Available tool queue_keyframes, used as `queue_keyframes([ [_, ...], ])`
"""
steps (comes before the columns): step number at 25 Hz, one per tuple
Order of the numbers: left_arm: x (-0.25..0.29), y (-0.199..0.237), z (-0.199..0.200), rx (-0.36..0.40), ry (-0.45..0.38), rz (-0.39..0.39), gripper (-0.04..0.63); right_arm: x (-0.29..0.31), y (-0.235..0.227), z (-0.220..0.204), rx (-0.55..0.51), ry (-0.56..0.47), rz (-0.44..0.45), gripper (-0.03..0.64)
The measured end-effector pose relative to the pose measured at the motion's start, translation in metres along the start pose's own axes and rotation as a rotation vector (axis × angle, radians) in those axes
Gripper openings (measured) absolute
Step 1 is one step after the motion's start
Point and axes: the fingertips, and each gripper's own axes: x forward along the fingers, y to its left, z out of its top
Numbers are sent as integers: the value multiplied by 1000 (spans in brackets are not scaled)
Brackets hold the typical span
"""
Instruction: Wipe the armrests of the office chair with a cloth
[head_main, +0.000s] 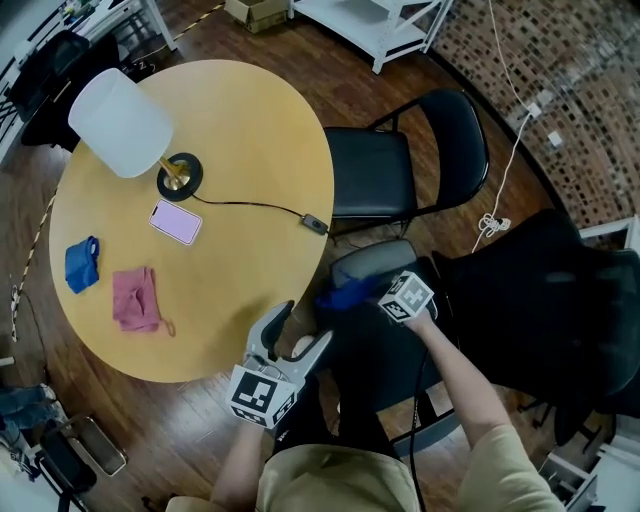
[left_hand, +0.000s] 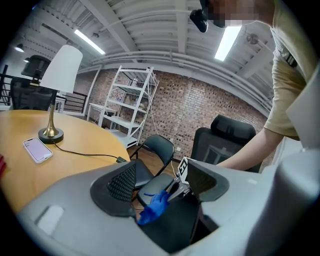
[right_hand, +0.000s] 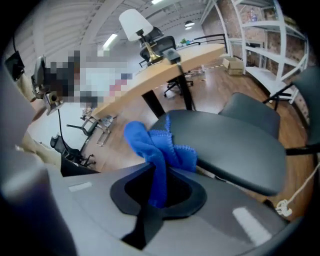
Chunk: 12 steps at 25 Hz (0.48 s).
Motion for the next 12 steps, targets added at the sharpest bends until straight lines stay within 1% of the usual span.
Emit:
queue_keyframes([
  [5, 8, -11, -10, 5, 14, -20, 314, -61, -96, -43, 138, 73, -285, 28],
  [9, 12, -11, -13, 12, 27, -20, 314, -83, -139, -63, 177, 169, -411, 28],
  [11, 13, -10, -15, 15, 27, -22, 314, -94, -154, -66, 206, 174, -482, 28],
  [12, 13, -10, -15, 15, 28, -21, 314, -99, -160, -64, 226, 154, -506, 28],
])
